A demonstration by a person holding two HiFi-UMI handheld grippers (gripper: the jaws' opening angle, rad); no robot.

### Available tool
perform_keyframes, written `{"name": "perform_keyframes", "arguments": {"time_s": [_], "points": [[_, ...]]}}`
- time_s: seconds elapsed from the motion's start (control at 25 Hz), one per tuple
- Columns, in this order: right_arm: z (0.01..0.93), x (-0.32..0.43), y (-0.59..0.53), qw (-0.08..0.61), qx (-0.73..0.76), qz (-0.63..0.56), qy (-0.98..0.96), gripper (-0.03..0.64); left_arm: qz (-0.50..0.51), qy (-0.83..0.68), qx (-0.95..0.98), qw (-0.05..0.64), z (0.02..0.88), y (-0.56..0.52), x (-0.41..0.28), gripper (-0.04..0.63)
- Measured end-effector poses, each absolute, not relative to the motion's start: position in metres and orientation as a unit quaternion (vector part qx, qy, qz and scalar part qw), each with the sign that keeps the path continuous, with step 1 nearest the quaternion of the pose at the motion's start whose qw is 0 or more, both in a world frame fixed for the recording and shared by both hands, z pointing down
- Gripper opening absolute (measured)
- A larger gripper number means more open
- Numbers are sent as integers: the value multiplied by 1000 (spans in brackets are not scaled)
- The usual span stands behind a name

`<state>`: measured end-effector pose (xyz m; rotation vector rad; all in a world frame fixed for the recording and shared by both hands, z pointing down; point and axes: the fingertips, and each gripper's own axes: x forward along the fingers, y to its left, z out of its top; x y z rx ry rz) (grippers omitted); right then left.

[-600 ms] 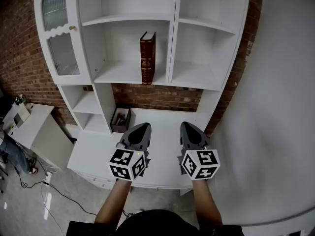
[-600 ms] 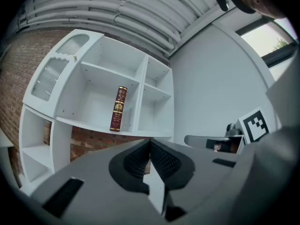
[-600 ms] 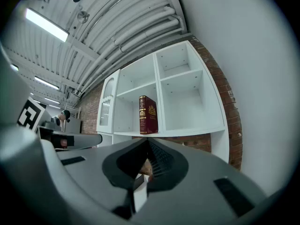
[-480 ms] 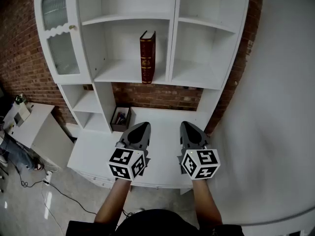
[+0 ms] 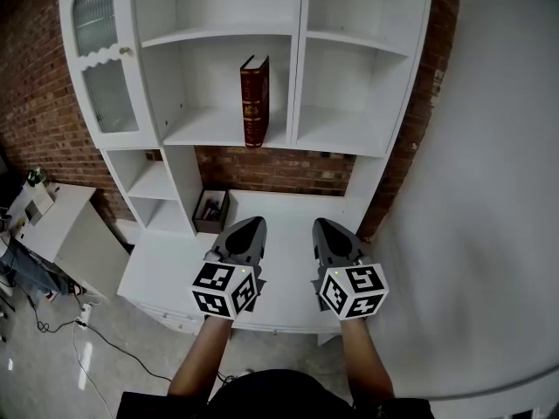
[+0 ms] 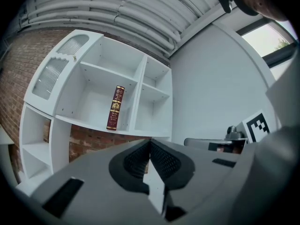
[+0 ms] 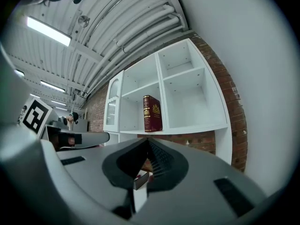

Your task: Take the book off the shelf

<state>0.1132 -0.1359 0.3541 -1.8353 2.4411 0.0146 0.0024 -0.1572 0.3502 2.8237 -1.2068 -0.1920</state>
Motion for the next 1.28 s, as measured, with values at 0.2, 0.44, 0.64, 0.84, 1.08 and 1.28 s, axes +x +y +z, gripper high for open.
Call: {"name": "perform_keyframes", "arguments": {"time_s": [0.2,0.44,0.64,0.84,1.08,1.28], "points": [[355,118,-129,46,-588,5,808,18,-61,-392,918,33,353,-149,15,15],[357,126,-122,48,-579,7,814,18,-65,-405,911,32,355,-144,21,15],[361,138,-116,48,-576,5,816,18,-63,-410,909,36,359,-136,31,14],[364,147,-121,53,-575,-2,817,18,-55,-419,906,33,359,-136,33,15],[365,153,-121,59,-568,-6,821,18,-47,-426,903,27,358,-137,38,15],[362,154,-126,69,-566,-6,821,18,-45,-424,904,19,354,-141,41,15]]}}
